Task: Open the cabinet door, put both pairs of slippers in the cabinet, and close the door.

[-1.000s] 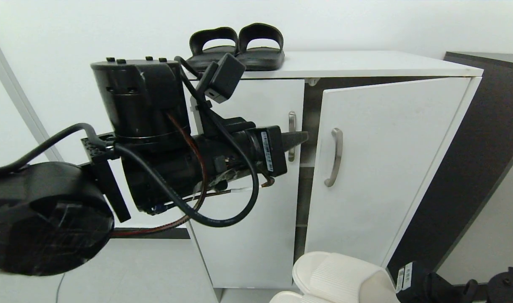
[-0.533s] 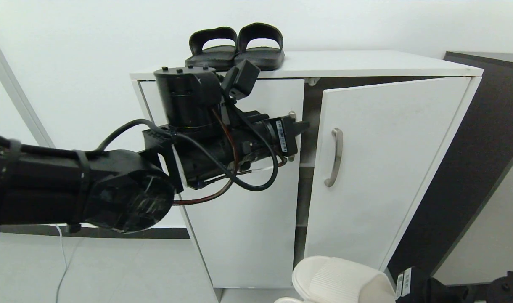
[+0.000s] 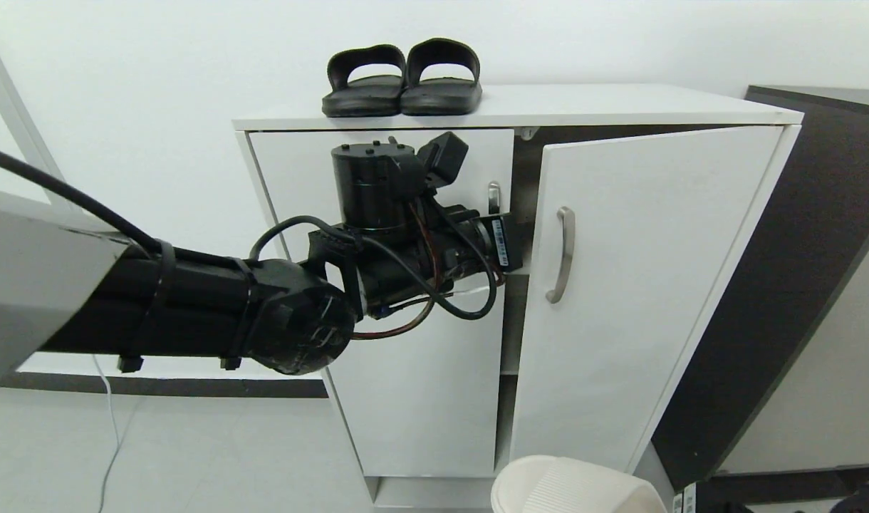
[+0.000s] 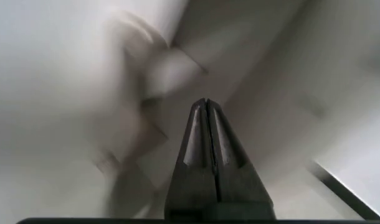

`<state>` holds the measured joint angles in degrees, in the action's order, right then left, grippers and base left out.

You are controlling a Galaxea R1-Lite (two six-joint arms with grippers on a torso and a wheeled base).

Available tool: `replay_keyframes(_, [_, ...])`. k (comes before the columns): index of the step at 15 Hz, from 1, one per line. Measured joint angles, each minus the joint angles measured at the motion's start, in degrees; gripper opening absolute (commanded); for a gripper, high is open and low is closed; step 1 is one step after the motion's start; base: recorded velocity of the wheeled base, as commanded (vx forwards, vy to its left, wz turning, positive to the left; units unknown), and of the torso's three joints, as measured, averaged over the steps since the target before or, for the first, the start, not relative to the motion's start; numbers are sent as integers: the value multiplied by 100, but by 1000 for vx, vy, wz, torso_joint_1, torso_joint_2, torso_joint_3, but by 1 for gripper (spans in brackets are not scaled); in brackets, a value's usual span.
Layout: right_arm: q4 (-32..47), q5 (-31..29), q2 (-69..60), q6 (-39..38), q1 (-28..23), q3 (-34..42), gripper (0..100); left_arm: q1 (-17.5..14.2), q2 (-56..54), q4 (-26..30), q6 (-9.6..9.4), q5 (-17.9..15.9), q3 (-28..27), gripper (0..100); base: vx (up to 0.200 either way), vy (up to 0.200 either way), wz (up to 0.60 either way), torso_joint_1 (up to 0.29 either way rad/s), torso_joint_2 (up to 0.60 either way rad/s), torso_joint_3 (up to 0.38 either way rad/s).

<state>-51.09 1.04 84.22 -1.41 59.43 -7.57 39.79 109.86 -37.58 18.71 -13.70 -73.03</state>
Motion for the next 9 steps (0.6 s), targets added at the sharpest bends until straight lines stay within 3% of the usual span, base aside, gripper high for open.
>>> replay_keyframes(3, [10,5,-7,-6,193,134,0,354,-20,-366,-16,7,297,0,-200,0,0,2,2,1])
replay_keyframes(5, [0,7,-10,-9,286,187,0,786,-66,-642,-32,-4,496,0,-200,0,0,0,7,5])
replay_keyframes(7, [-4,0,-11,-11,317,206,0,1095,-93,-783,-57,-6,542,0,0,0,0,0,0,0])
replay_keyframes(9, [-26,13,-11,-13,335,204,0,1097,-112,-801,-82,27,547,0,0,0,0,0,0,0])
